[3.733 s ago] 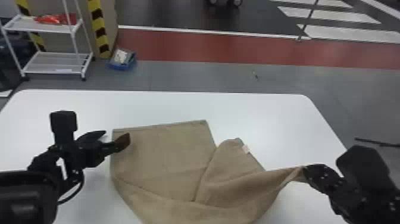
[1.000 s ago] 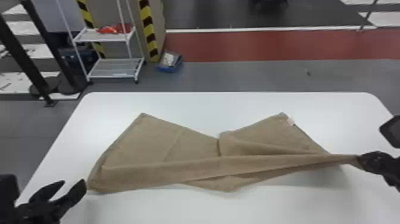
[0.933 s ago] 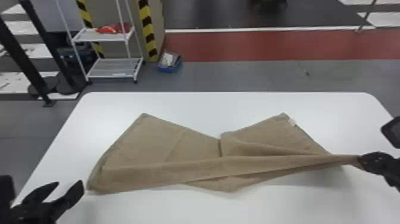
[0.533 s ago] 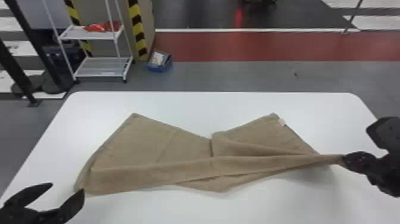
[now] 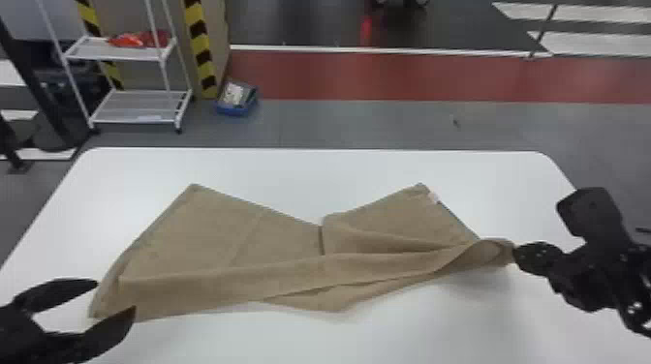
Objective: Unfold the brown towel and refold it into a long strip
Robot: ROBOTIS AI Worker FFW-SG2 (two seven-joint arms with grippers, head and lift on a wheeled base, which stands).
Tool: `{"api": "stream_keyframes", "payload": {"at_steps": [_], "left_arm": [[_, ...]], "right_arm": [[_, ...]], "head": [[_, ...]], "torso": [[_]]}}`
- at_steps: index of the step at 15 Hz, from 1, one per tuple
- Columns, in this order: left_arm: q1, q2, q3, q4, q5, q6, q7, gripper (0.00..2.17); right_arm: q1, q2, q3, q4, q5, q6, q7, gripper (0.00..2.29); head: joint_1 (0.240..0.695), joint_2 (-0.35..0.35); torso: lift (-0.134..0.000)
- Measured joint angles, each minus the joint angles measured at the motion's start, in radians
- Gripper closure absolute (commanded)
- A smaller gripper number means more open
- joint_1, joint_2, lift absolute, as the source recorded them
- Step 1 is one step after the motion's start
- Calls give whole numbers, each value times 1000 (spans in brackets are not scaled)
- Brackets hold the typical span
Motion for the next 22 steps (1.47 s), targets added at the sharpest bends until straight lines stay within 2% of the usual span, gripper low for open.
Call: {"api": "stream_keyframes", "payload": {"at_steps": [4, 7, 12, 14, 17, 19, 20, 21, 22], "left_arm": [[-45, 34, -59, 111, -136, -103, -34, 215], [-92, 59, -90, 193, -189, -131, -61, 215], [-117, 93, -75, 249, -211, -136, -72, 215], [-123, 98, -70, 259, -213, -137, -71, 326], [-129, 102, -69, 272, -220, -137, -78, 329], [-130, 103, -69, 273, -233, -137, -81, 518], [-131, 103, -69, 275, -242, -137, -79, 529], [-132, 103, -69, 276, -250, -137, -79, 839], [-132, 104, -69, 276, -255, -137, -76, 1301]], "right_arm": [[2, 15, -2, 0, 1, 0, -1, 1595], [7, 21, -3, -4, 6, 0, -1, 1595], [26, 23, -25, -16, 2, 0, -1, 1595], [30, 23, -28, -17, 2, 0, -1, 1592], [31, 23, -29, -18, 2, 0, -1, 1592], [31, 24, -29, -18, 2, 0, -1, 1592], [31, 24, -29, -18, 2, 0, -1, 1592], [30, 25, -29, -18, 1, 0, -1, 1592], [29, 25, -29, -18, 1, 0, -1, 1592]], "head": [[695, -45], [695, -50], [695, -30], [695, -25], [695, -21], [695, -19], [695, -16], [695, -12], [695, -10]], "torso": [[-123], [-123], [-123], [-123], [-123], [-123], [-123], [-123], [-123]]}}
